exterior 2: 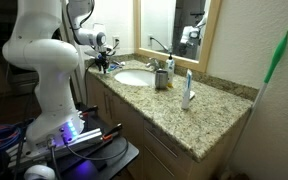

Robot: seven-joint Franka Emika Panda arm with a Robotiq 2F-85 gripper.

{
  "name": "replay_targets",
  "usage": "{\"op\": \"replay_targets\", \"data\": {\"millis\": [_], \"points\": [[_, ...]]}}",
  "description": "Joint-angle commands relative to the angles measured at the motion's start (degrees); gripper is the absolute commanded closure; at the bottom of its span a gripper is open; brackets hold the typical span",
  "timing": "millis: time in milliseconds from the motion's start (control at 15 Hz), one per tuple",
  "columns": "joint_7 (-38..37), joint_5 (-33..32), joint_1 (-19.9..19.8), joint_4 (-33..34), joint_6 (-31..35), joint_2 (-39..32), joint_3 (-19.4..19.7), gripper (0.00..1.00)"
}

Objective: Pick up the white object

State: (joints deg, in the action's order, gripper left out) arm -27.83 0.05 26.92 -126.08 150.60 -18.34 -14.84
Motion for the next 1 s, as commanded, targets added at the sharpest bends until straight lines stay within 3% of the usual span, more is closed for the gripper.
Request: {"op": "replay_targets", "data": {"millis": [0, 200, 533, 667, 933], "points": [[0.32, 0.6, -0.07, -0.29, -0.91, 0.42, -0.02, 0.75], [0.11, 0.51, -0.04, -0.35, -1.26, 0.79, 0.04, 0.96], [-0.3, 0.27, 0.02, -0.6, -1.78, 1.43, 0.22, 1.0], [-0.53, 0.03, 0.15, -0.53, -1.71, 1.3, 0.35, 0.73], [-0.76, -0.8, 0.46, -0.2, -1.11, 1.17, 0.71, 0.46]]}}
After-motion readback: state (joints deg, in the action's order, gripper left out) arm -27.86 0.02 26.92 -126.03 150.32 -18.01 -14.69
